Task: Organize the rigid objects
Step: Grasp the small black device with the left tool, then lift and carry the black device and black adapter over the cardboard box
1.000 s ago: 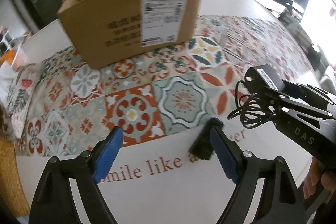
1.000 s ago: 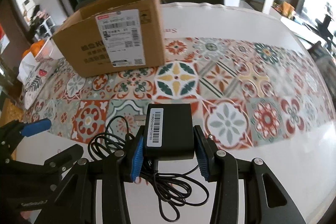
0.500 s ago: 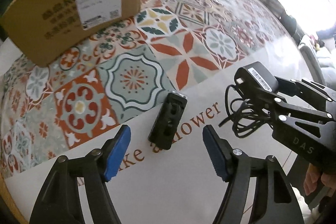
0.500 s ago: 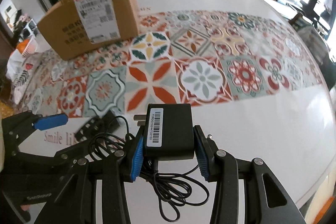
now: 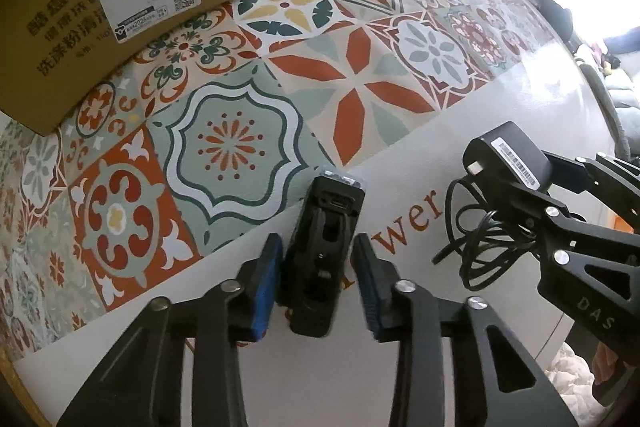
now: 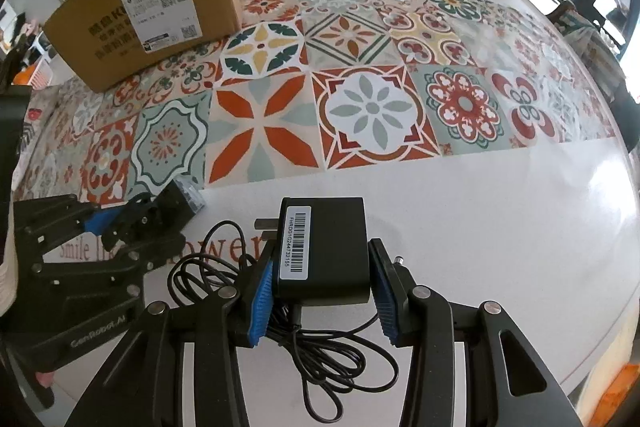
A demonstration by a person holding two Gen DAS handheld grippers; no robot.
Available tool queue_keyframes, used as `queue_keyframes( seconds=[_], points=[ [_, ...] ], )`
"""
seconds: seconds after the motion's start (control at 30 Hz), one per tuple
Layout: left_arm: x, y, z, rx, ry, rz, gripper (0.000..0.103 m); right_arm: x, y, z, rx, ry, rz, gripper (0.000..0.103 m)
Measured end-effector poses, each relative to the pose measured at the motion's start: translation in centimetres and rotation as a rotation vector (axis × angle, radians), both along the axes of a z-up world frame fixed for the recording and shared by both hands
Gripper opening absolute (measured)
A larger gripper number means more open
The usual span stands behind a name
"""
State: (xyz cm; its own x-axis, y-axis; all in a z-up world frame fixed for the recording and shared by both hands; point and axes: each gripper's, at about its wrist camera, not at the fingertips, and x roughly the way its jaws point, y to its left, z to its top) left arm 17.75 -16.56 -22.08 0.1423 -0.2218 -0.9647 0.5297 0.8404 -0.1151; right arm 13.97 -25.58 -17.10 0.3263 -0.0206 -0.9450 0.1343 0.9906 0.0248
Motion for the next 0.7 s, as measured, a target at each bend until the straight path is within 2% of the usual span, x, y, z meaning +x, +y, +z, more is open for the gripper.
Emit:
queue_keyframes(
  seconds=[0.27,0.7],
  points=[
    [0.1,0.8,0.3,-0.040,-0.008,0.038,0.030,0.2,0.4,0.0,0.006,0.002,0.011,0.043],
    [-0.1,3.8,4.8,-0.107,-0.128,0.123,0.029,0.8,2.0,2.8,0.004,-0.073,0.054,0.043]
  ],
)
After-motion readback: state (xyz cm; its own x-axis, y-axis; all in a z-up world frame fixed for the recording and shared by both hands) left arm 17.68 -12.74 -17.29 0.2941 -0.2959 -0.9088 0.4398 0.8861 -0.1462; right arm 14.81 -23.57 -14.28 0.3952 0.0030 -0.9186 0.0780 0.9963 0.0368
